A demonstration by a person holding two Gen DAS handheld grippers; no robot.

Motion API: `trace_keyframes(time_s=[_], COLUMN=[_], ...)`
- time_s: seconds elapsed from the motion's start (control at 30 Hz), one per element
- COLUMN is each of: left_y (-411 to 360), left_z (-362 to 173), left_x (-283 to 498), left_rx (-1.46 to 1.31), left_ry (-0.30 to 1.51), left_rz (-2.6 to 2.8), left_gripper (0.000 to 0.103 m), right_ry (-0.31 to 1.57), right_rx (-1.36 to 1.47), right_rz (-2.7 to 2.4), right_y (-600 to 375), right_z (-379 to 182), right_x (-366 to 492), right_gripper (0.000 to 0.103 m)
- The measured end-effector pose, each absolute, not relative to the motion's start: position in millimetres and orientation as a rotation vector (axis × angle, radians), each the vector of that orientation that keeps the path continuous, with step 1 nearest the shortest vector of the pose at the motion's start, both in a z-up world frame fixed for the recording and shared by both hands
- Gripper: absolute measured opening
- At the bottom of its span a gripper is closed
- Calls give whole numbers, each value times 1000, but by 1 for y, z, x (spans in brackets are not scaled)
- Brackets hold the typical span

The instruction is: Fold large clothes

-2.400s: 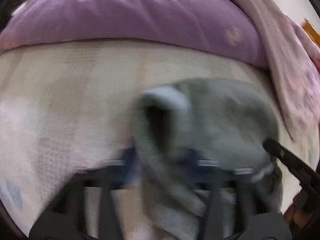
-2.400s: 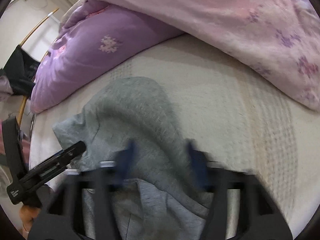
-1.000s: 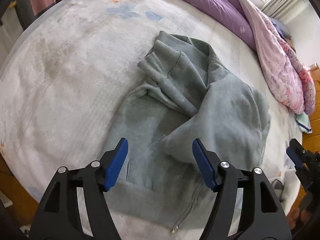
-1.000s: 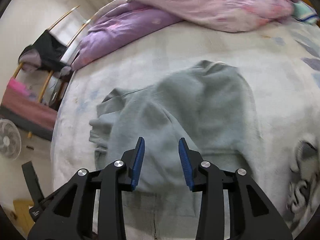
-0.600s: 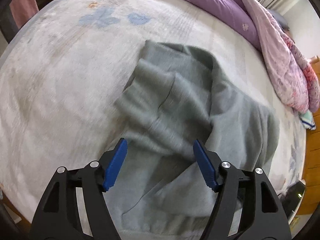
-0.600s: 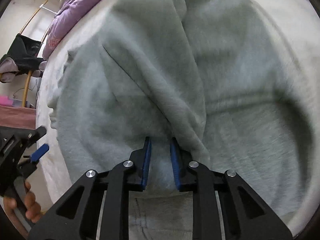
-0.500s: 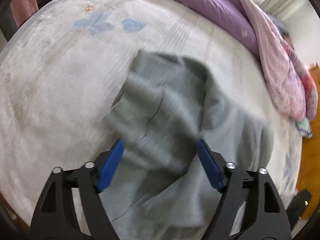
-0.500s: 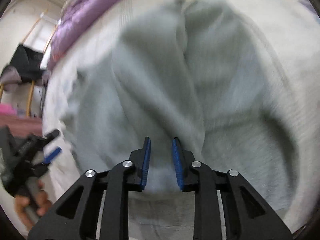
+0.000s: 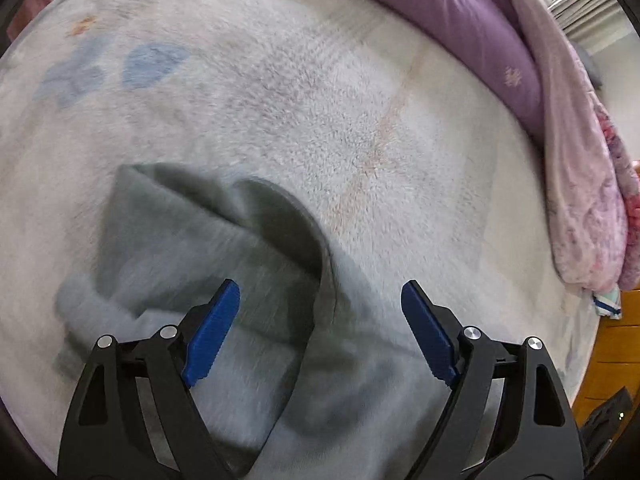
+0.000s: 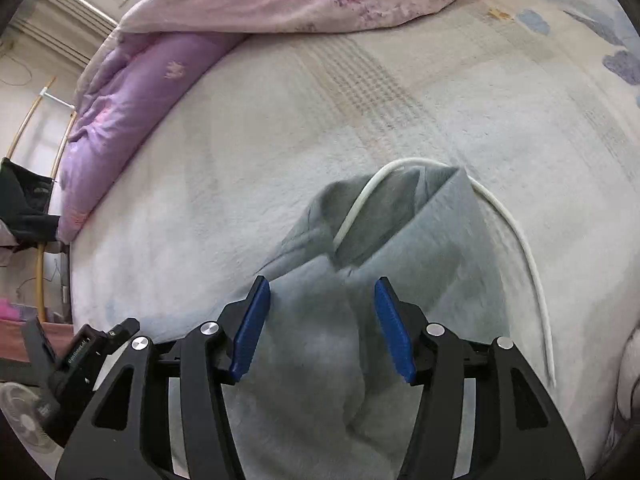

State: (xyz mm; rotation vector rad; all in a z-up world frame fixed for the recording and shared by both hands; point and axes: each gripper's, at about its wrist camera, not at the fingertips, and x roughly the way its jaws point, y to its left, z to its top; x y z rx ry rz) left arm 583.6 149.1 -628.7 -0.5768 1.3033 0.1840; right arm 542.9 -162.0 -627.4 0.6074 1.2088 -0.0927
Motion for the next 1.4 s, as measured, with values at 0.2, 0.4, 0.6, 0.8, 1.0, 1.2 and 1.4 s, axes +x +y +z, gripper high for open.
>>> trace_keyframes(time_s=[0.2,0.4,0.6,0.8,1.0,1.2,1.4], left_y=[147,131,137,152,164,164,166], left_z=[-652,-654,-634,-578,-542,-536,-556], left_x=[598,601,579,511,434,349,265], left_rx=[-536,-388,-422,-520,-579,-468,-442], left_ry=[1361,1379,1306,1190,1144,1151,1132], left_rz=[215,231,190,133,105,80,144], left_gripper=[84,74,6,5,5,4,4], right_ry=[1171,1223,1163,1094,1074,1082,1087], right_rx=[489,556,636,644,643,690,603], right_rz=[-75,-18,0,44,-14,-115,-134], right_y=[-157,-155,-163,-162,-154,-146,-131], right_z=[-636,-658,-636,-579,-547,-561,-586], right_x=[557,578,553,482,387,289,224], right_gripper=[56,53,15,12,12,12,12])
